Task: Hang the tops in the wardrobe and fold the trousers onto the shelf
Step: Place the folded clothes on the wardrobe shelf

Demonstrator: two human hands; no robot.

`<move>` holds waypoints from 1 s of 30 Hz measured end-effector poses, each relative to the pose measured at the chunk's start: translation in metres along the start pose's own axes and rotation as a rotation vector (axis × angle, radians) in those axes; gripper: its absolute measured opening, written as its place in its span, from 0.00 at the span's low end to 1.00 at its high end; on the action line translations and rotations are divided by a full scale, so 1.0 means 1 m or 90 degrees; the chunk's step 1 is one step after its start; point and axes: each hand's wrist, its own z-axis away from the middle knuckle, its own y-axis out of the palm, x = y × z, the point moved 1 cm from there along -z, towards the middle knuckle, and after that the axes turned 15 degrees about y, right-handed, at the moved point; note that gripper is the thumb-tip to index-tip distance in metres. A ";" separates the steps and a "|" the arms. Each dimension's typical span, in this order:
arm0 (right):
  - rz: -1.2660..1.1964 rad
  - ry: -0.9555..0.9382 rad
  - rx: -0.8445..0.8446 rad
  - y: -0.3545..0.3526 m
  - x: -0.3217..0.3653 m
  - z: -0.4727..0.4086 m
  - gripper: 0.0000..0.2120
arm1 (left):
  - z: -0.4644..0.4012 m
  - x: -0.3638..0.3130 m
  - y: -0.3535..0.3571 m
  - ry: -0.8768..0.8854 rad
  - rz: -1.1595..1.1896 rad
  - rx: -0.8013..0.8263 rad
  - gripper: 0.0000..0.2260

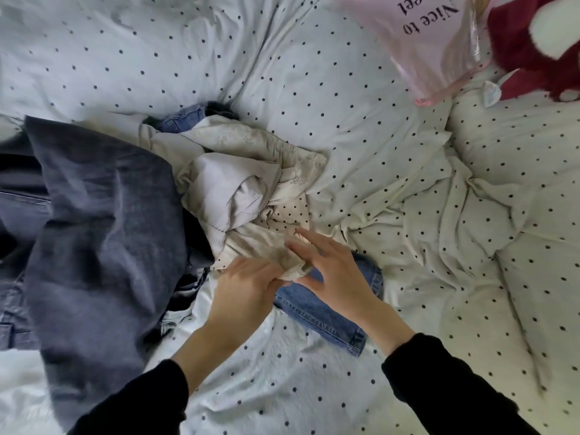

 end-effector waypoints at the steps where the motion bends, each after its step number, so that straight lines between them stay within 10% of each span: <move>1: -0.027 -0.005 -0.021 -0.003 0.003 0.001 0.20 | -0.008 -0.008 -0.005 0.024 0.010 -0.004 0.10; 8: -0.104 0.045 -0.093 -0.084 0.004 0.038 0.18 | -0.046 -0.053 -0.024 0.043 0.114 -0.083 0.09; 12: -0.183 0.197 -0.031 -0.135 -0.021 0.079 0.18 | -0.058 -0.060 -0.016 -0.037 0.168 0.166 0.24; 18: -0.361 0.379 -0.112 -0.219 -0.097 0.139 0.22 | -0.085 -0.083 0.002 -0.091 -0.094 0.375 0.21; 30: -0.044 0.516 -0.286 -0.331 -0.252 0.181 0.16 | -0.180 -0.252 0.092 -0.043 -0.064 0.138 0.06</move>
